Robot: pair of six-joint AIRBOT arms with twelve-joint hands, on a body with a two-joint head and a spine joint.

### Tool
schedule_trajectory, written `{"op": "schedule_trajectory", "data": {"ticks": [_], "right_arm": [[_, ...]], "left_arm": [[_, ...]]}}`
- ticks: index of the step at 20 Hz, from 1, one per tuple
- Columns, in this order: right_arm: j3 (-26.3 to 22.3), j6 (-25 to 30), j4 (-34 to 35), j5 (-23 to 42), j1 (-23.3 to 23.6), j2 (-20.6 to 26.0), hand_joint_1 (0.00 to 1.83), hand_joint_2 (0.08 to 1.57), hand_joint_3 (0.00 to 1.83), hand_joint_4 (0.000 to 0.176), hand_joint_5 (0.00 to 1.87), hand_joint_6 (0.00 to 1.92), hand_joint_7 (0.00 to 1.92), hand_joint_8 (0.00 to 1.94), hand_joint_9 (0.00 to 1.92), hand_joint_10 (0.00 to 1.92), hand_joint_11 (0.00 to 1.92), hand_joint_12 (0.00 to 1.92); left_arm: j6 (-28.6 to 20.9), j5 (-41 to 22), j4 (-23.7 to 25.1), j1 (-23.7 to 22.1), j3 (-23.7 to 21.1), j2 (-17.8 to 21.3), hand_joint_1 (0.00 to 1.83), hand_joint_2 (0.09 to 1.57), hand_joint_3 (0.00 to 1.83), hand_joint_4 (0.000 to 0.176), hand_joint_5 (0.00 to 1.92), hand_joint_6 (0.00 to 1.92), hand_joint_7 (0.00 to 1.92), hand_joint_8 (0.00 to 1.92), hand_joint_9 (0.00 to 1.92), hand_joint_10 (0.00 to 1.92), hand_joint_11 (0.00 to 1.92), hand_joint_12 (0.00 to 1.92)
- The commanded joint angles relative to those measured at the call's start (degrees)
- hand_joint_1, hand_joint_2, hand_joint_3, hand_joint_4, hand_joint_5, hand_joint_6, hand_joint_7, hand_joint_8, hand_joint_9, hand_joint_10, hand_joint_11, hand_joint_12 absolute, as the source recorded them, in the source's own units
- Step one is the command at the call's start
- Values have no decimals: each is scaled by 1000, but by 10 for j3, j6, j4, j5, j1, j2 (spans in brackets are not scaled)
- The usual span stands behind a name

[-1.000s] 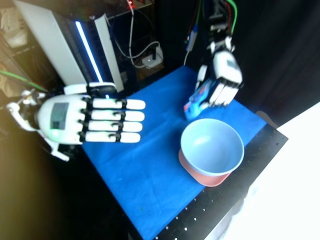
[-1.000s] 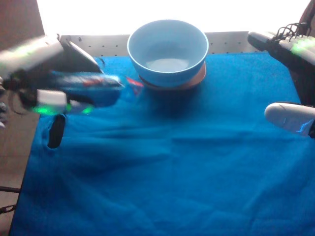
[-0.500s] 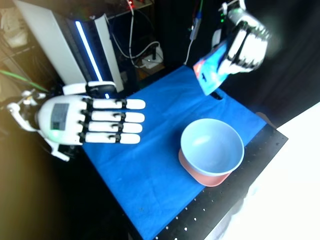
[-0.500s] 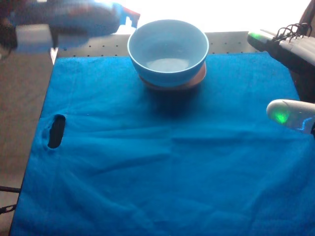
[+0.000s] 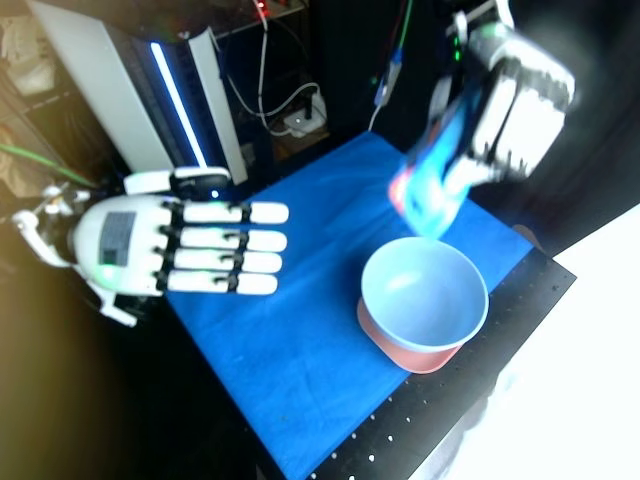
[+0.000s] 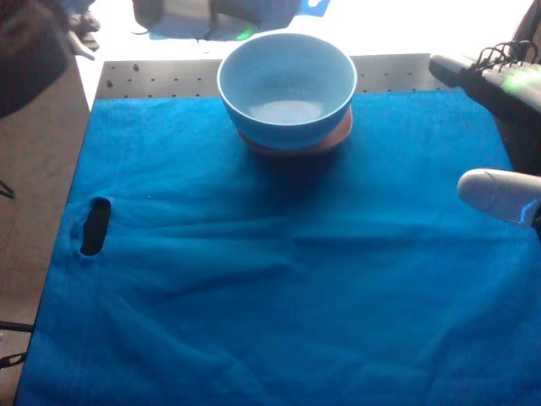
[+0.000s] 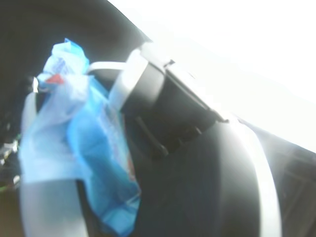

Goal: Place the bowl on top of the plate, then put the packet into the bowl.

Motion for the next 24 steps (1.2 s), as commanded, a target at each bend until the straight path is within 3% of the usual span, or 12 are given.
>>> {"op": "schedule_trajectory", "data": {"ticks": [1,4,5,6,7,14,17,18,21,22,23,24], "right_arm": [[3,2,5,70,5,-3,3,1257,9,12,0,0,0,0,0,0,22,9],[8,2,5,70,5,-10,52,1260,5,6,0,0,0,0,0,0,0,0],[9,2,5,70,5,-10,10,1261,4,6,0,0,0,0,0,0,25,10],[9,3,5,70,5,-10,1,1247,0,18,0,0,0,0,1,0,38,16],[9,3,5,70,5,-10,0,1243,0,27,0,0,0,0,19,8,59,25],[8,4,5,70,5,-12,0,1259,3,0,0,0,0,0,18,2,35,14],[7,4,5,70,5,-12,0,1265,4,13,0,0,0,0,1,0,15,5],[6,4,6,70,5,-12,0,1263,3,22,0,0,0,0,7,3,41,16],[1,4,11,70,5,-7,53,1274,4,10,0,0,0,0,0,0,9,3],[-1,4,12,70,5,-6,28,1276,4,16,0,0,0,0,0,0,3,1],[-3,4,13,70,3,-5,28,1246,0,51,0,0,0,0,0,0,11,4],[-6,4,17,70,1,-3,29,1241,0,52,0,0,0,0,0,0,5,2]], "left_arm": [[-2,-43,-15,-17,12,-14,1277,1021,7,0,1099,715,1323,479,1428,129,1117,891],[-2,-9,-16,-21,42,-45,1233,1077,2,13,1011,883,1117,806,1276,22,916,967],[-2,-1,-16,-21,46,-49,961,1013,0,0,823,313,909,358,1093,4,742,991],[-2,3,-16,-20,48,-50,851,973,0,0,756,81,860,141,1009,1,640,1014],[-2,8,-17,-19,49,-51,754,938,0,23,645,16,787,48,903,0,508,1054],[-2,10,-19,-18,50,-54,591,853,0,172,287,0,414,0,446,0,49,1027],[-2,-7,-21,-10,35,-37,545,829,0,176,194,0,299,0,349,0,1,976],[-2,-17,-22,-6,25,-26,550,836,0,176,159,2,245,2,288,0,0,865],[-1,-65,-32,25,-15,20,501,871,7,176,91,5,94,6,84,11,0,330],[-1,-89,-42,45,-33,41,432,887,9,176,39,4,32,5,18,1,0,146],[-1,-113,-51,62,-50,57,382,893,8,176,24,2,6,0,3,0,0,28],[-1,-138,-62,85,-67,76,362,897,8,176,29,4,0,0,0,0,0,5]]}}
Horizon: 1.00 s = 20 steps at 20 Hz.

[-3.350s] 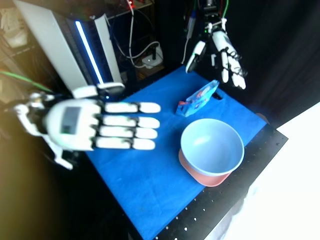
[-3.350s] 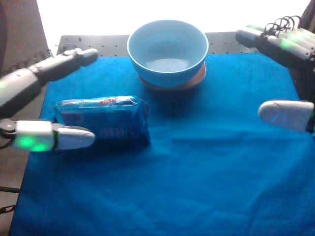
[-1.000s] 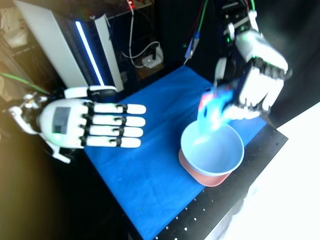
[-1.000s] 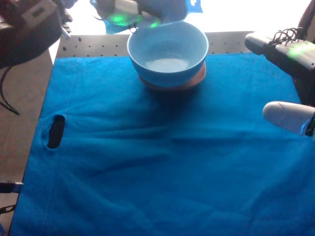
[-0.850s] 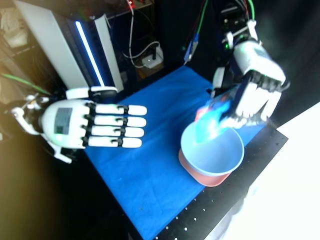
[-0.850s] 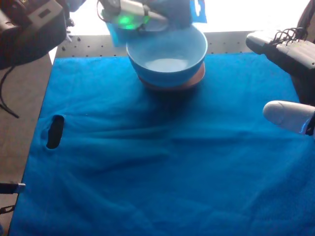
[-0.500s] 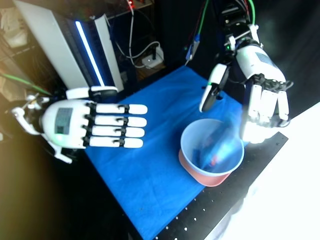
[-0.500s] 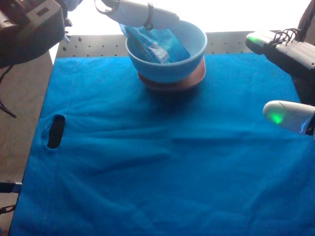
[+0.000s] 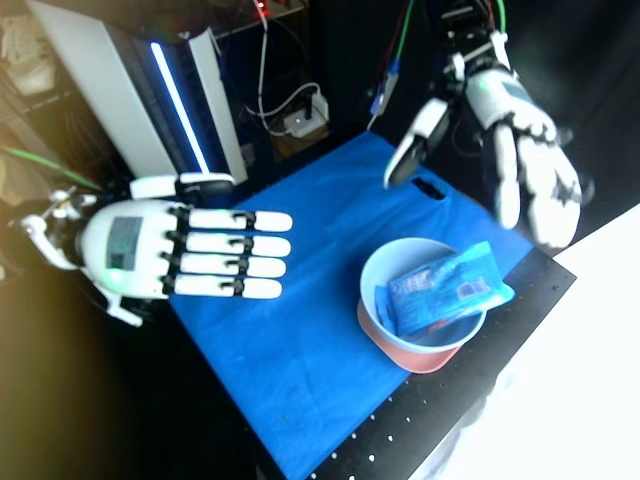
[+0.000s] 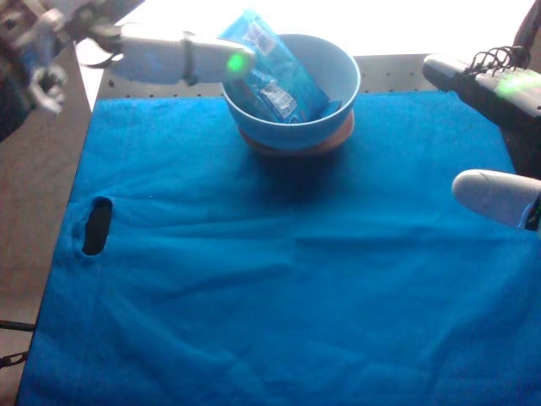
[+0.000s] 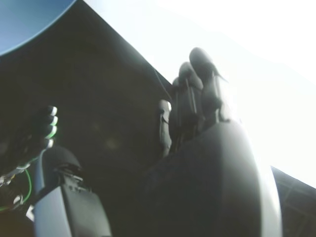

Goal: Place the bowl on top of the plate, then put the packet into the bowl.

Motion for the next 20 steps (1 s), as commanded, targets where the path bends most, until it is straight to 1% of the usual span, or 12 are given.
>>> {"op": "schedule_trajectory", "data": {"ticks": [1,2,4,6,8,10,12,14,16,17,18,20], "right_arm": [[-2,4,13,73,-1,2,55,1246,0,50,0,0,0,0,0,0,9,3],[-3,4,22,79,-9,3,54,1251,0,40,0,0,0,0,0,0,1,0],[-7,4,51,108,-38,3,118,1231,0,66,0,0,0,0,0,0,0,0],[-18,4,83,139,-67,10,165,1198,0,111,0,0,0,0,0,0,0,0],[-25,4,99,155,-82,13,143,1199,0,95,0,0,0,0,0,0,0,0],[-30,4,111,167,-93,16,140,1188,0,105,0,0,0,0,0,0,0,0],[-36,4,126,182,-108,18,116,1166,0,105,0,0,0,0,0,0,0,0],[-48,4,152,209,-137,21,145,1172,0,103,0,0,0,0,0,0,0,0],[-59,4,175,230,-165,24,176,1169,0,112,0,0,0,0,0,0,0,0],[-62,4,183,237,-174,26,167,1161,0,128,0,0,0,0,0,0,0,0],[-67,5,191,245,-185,28,159,1150,0,138,0,0,2,1,0,0,0,0],[-72,6,201,257,-195,30,163,1131,0,176,0,0,0,0,0,0,0,0]], "left_arm": [[-2,-106,-19,3,-7,6,351,892,5,176,27,3,0,0,0,0,0,0],[-2,-133,-39,35,-24,23,361,907,11,176,23,1,0,0,0,0,0,0],[-2,-189,-83,97,-54,49,436,913,10,176,57,12,1,0,0,0,0,0],[-2,-245,-121,158,-85,67,518,948,16,119,63,4,12,0,0,0,0,0],[-2,-305,-152,217,-114,79,588,948,12,121,64,4,2,0,0,0,0,0],[-3,-382,-193,288,-148,89,554,911,0,153,41,2,0,0,0,0,0,0],[-11,-438,-223,352,-177,96,602,899,0,101,79,14,5,2,0,0,0,0],[-17,-491,-253,409,-203,98,645,894,0,96,73,8,0,0,0,0,0,0],[-17,-529,-278,441,-221,94,660,888,0,124,55,0,0,0,0,0,0,0],[-19,-543,-288,453,-228,90,617,897,0,155,37,0,0,0,0,0,0,0],[-25,-561,-299,468,-234,85,600,916,6,164,19,0,0,0,0,0,0,0],[-35,-563,-307,480,-241,80,561,928,8,132,0,0,0,0,0,0,0,0]]}}
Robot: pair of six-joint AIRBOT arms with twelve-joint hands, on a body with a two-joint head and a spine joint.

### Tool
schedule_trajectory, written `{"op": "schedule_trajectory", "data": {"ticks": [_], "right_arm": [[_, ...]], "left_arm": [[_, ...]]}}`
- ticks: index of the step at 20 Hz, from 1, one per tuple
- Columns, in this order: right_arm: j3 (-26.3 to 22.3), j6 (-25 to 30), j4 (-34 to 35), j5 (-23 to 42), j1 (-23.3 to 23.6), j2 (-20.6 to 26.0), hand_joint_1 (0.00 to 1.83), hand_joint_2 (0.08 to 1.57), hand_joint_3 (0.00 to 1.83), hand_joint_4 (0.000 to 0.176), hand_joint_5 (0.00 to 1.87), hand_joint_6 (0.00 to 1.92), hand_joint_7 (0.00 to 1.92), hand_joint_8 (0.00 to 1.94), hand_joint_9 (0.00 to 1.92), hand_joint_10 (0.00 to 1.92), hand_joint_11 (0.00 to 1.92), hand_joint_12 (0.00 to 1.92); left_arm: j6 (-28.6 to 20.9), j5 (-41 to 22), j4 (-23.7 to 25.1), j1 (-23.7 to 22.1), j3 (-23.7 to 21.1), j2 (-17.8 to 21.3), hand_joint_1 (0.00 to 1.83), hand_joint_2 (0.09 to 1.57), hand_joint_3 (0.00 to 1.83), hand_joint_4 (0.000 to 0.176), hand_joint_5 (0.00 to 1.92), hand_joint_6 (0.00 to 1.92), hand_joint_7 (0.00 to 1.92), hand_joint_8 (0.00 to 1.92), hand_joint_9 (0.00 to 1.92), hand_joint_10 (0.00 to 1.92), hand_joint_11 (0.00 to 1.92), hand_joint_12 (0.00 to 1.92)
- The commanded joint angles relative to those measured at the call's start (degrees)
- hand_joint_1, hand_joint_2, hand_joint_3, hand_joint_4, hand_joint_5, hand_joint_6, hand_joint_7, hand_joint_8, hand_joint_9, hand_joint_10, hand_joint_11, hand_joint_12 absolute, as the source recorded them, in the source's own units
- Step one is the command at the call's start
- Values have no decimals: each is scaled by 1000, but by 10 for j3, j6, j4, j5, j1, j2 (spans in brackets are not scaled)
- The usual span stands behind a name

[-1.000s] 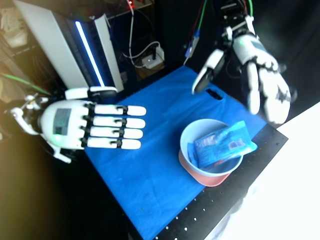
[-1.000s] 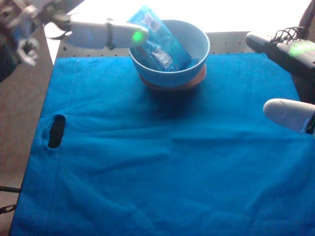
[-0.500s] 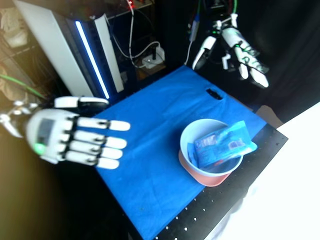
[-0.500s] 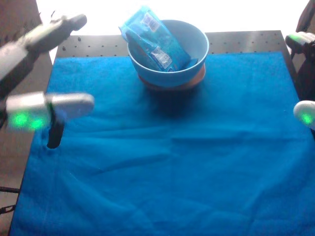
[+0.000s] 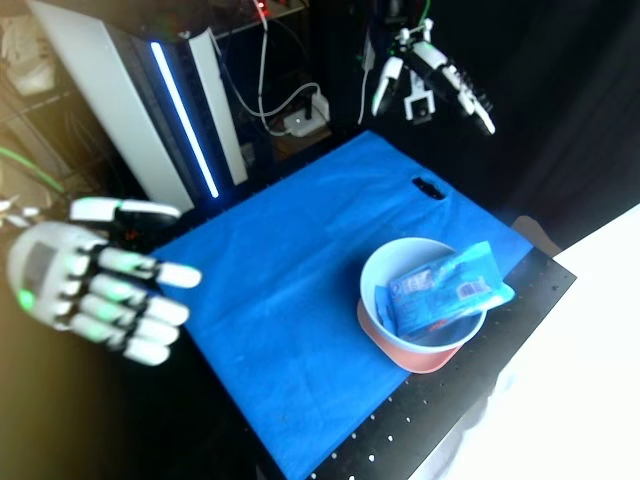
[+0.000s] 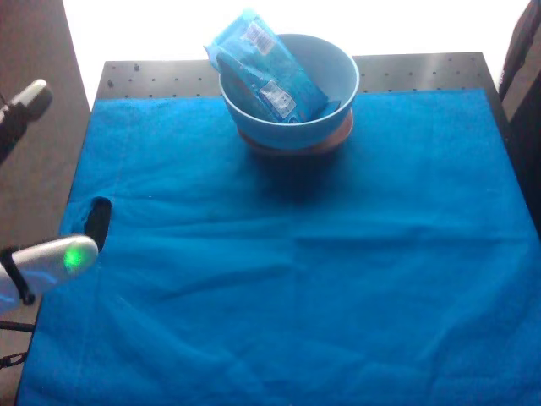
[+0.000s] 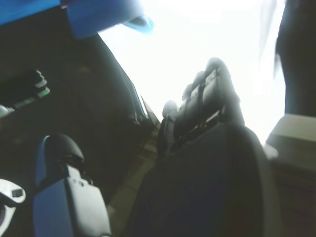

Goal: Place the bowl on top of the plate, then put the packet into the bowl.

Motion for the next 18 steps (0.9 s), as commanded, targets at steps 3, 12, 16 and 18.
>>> {"op": "schedule_trajectory", "data": {"ticks": [3,12,16,18], "right_arm": [[-1,10,4,86,-2,1,149,1139,0,174,0,0,6,2,0,0,0,0],[-3,12,17,93,-12,-1,192,1141,0,174,0,0,18,1,0,0,0,0],[-2,12,17,93,-12,-1,157,1166,7,174,0,0,23,2,0,0,0,0],[-2,12,17,93,-12,-1,173,1153,0,176,0,0,34,5,0,0,0,0]], "left_arm": [[-9,-77,-4,1,-1,-7,538,934,9,126,0,0,0,0,0,0,0,0],[-17,-77,-10,5,-3,-8,552,966,8,121,0,0,0,0,0,0,21,9],[-18,-77,-11,5,-3,-7,565,967,4,111,0,0,0,0,0,0,17,8],[-20,-77,-12,5,-2,-6,533,960,0,108,0,0,0,0,0,0,29,14]]}}
